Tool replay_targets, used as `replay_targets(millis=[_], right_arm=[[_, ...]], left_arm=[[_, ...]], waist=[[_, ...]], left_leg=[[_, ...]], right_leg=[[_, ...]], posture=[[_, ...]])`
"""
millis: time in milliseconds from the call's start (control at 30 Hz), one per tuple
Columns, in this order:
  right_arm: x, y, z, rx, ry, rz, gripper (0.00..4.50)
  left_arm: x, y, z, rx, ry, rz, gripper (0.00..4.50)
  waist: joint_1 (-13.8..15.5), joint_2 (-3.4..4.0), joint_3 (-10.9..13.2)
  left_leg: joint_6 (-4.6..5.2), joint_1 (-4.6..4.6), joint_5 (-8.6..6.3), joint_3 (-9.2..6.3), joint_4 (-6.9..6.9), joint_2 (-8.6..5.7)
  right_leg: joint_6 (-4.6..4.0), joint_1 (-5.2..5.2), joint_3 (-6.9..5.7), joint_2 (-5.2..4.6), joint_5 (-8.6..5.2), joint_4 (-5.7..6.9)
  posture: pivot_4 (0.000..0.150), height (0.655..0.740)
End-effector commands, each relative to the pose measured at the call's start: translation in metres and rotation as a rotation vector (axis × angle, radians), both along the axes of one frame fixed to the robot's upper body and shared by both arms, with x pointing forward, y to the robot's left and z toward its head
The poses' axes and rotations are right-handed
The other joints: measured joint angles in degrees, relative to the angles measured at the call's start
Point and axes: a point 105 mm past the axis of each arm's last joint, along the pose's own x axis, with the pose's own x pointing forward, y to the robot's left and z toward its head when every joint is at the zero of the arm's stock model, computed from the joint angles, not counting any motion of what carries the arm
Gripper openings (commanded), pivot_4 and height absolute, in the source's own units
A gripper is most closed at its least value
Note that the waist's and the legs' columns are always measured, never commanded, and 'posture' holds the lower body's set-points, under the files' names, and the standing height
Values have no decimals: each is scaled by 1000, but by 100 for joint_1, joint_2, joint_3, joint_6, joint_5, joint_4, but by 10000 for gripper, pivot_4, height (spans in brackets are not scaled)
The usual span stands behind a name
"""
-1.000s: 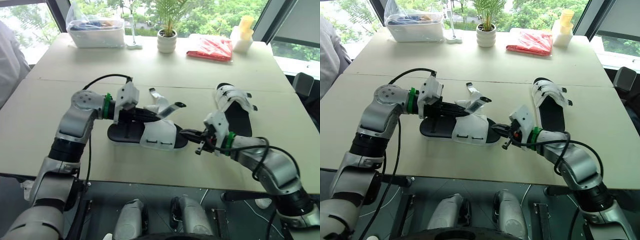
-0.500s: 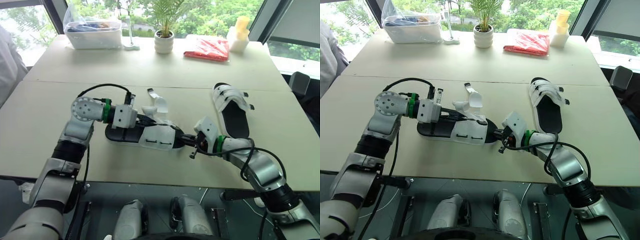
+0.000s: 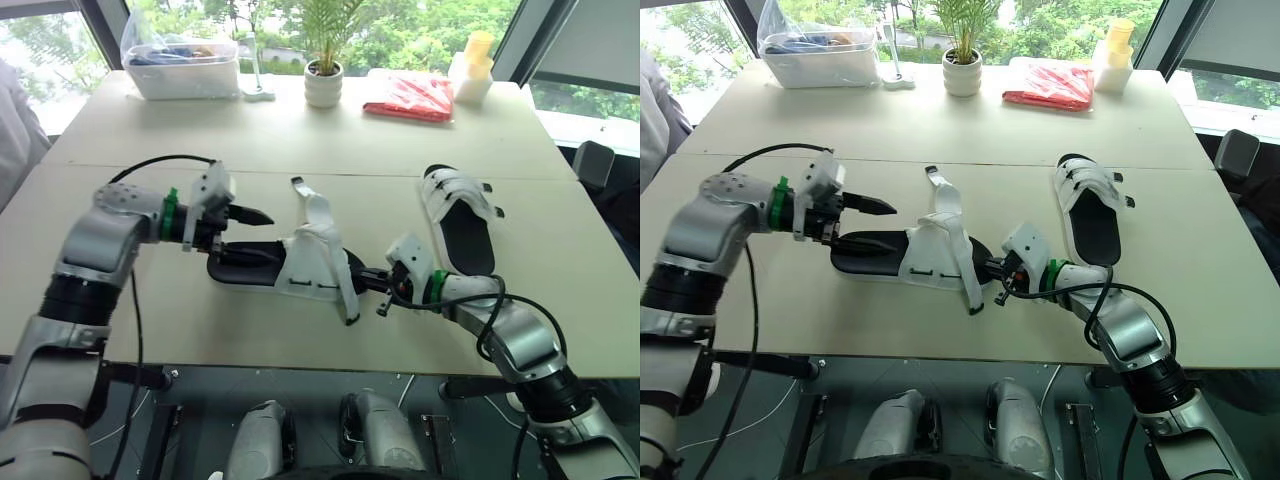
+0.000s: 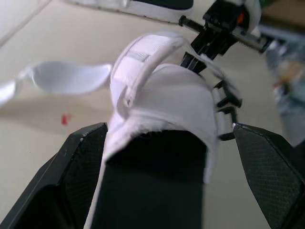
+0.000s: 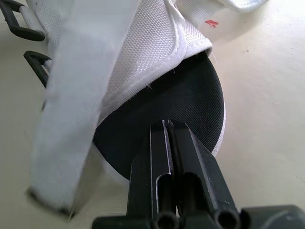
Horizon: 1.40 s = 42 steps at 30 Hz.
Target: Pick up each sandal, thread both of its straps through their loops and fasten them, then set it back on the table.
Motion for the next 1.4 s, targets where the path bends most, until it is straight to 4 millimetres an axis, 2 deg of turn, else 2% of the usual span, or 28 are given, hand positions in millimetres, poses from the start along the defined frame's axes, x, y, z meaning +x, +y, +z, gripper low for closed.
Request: replay_targets(millis=[33,167,267,367,400,533,767,1033,1133,1267,1400], right_arm=[[0,-7,-19,-44,62,-41,0],[-1,-5,-19,-43,64,-34,0],[0,-5,-19,-46,62,-36,0],[2,-6,-16,-47,56,-39,0],[3,-6,-16,-47,55,-40,0],[4,-5,-16,-47,52,-41,0],[5,-5,-15,-46,50,-45,0],[6,-4,-14,-41,50,-53,0],[6,-4,-14,-34,52,-58,0],[5,-3,-15,-32,56,-61,0],[5,-3,-15,-29,55,-63,0]], left_arm=[[-10,-22,26,-120,258,30,44212],[-20,-38,21,-86,413,50,44212],[-38,-46,17,-34,520,11,44212],[-32,-54,-12,70,515,119,44212],[-28,-57,-16,72,483,143,44212],[-24,-67,-32,77,553,197,44212],[-15,-91,-38,18,557,244,44212],[-26,-103,-52,106,573,200,44212],[-25,-108,-57,111,568,199,35433],[-30,-116,-58,114,576,151,16225],[-29,-119,-60,118,583,141,16225]], waist=[[9,-6,-3],[-29,-5,-4],[-25,-5,-4],[-8,-4,-5],[-9,-4,-6],[-4,-4,-6],[-9,-4,-8],[-11,-3,-9],[-11,-1,-10],[-6,-1,-11],[0,-1,-14]], left_leg=[[0,-1,0,-1,2,0],[-1,5,0,-2,4,-1],[-8,6,5,-5,-1,2],[-10,8,6,-6,0,0],[-10,12,6,-6,1,-1],[-10,15,6,-7,2,-2],[-12,18,7,-7,3,-3],[-16,24,8,-7,0,-2],[-16,27,8,-7,-1,-2],[-16,26,8,-6,-2,-2],[-16,26,8,-7,-2,-2]], right_leg=[[0,0,0,0,0,1],[0,5,3,0,0,3],[-1,3,3,4,-1,7],[-1,6,3,1,-1,6],[-1,11,4,-1,-1,5],[-2,16,6,-3,0,6],[-2,17,5,-4,0,7],[-2,19,6,-4,0,7],[-3,21,6,-4,0,7],[-3,21,5,-4,0,7],[-3,23,5,-5,0,6]], posture=[[1500,7288],[1500,7288],[1500,7288],[1500,7288],[1500,7288],[1500,7288],[1500,7288],[1500,7288],[1500,7288],[1500,7288],[1500,7288]])
